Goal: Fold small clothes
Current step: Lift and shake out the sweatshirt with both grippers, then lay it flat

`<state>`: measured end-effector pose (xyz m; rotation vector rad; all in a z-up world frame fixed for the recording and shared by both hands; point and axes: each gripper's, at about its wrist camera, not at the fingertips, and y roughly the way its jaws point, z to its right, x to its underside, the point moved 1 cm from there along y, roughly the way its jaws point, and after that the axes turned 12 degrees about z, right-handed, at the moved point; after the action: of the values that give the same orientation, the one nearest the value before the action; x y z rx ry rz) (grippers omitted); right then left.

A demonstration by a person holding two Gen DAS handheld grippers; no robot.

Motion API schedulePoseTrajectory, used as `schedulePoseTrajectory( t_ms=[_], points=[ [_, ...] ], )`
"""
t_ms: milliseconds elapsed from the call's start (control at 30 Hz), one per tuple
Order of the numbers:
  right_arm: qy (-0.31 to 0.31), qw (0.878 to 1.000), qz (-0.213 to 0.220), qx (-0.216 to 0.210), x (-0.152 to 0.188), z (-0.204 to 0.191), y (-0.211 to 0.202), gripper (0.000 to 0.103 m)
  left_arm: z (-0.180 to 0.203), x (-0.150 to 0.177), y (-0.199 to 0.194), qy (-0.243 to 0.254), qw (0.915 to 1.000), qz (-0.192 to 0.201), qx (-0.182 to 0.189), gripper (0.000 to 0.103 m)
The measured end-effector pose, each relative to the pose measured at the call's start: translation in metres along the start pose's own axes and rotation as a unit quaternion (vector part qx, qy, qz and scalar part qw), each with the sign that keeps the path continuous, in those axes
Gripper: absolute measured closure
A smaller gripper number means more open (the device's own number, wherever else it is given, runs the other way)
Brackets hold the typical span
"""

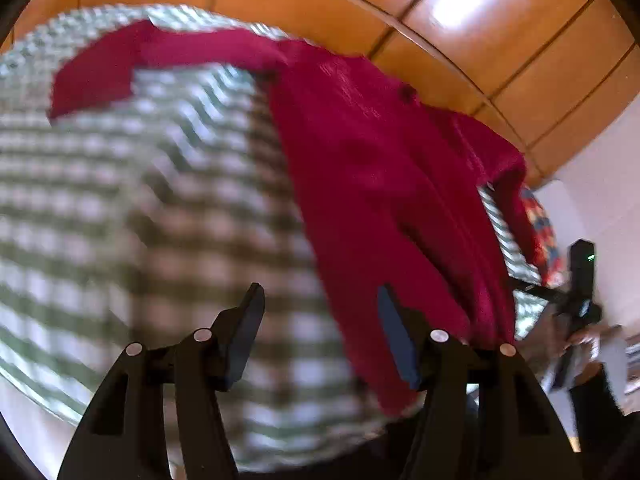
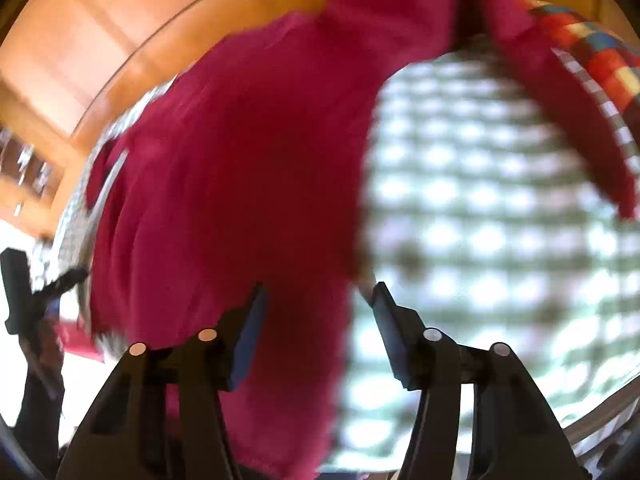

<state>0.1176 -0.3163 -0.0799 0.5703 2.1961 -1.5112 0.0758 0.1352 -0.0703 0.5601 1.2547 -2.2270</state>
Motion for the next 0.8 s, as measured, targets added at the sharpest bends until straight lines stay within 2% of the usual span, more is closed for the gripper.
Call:
schedulePoseTrajectory(
  t_ms=[67,100,133,167,233,267,333,400,500,600,700,767,800],
  points=[
    [-0.024,1.0,-0.005,0.001,0.012,-0.015,0.003,0.06,0.01,0.012,0.01,-0.002,1.0,-0.009,0.001,0.046],
    [-0.036,0.999,-0.004,0.009,0.014,-0.02,0.005,0.07,0.014,0.015,0.014,-0.004,0.9999,-0.009,0.003,0.048],
    [-0.045,0.999,-0.003,0.014,0.014,-0.025,0.005,0.085,0.018,0.017,0.015,-0.005,0.9999,-0.007,0.008,0.058],
    [-0.051,0.999,-0.002,0.011,0.013,-0.029,0.005,0.092,0.024,0.016,0.019,-0.005,0.9998,-0.008,0.016,0.074],
    [-0.072,0.997,0.004,0.02,0.008,-0.036,0.0,0.094,0.031,0.015,0.026,0.005,0.9998,-0.014,0.013,0.096],
    [-0.081,0.996,0.011,0.022,0.006,-0.041,-0.006,0.094,0.034,0.012,0.025,0.018,0.9998,-0.009,0.005,0.097],
    [-0.087,0.995,0.034,0.018,0.001,-0.043,-0.023,0.094,0.036,0.004,0.014,0.024,0.9997,0.006,0.01,0.097],
    [-0.083,0.994,0.066,0.02,-0.009,-0.038,-0.048,0.094,0.03,-0.005,-0.013,0.021,0.9992,0.03,0.019,0.097],
    [-0.072,0.994,0.084,0.023,-0.016,-0.022,-0.073,0.094,0.016,-0.015,-0.047,0.027,0.998,0.056,-0.001,0.098],
    [-0.072,0.995,0.054,0.034,-0.001,-0.01,-0.066,0.094,-0.01,-0.005,-0.058,0.014,0.9986,0.043,-0.028,0.097],
    [-0.087,0.995,0.015,0.056,0.017,-0.008,-0.038,0.094,-0.025,0.016,-0.038,0.01,0.9976,0.001,-0.068,0.097],
    [-0.092,0.994,-0.001,0.066,0.022,-0.006,-0.027,0.093,-0.028,0.024,-0.03,0.007,0.996,-0.013,-0.088,0.089],
    [-0.094,0.993,-0.001,0.065,0.021,-0.006,-0.028,0.083,-0.029,0.025,-0.031,0.003,0.9962,-0.012,-0.086,0.086]
  ],
)
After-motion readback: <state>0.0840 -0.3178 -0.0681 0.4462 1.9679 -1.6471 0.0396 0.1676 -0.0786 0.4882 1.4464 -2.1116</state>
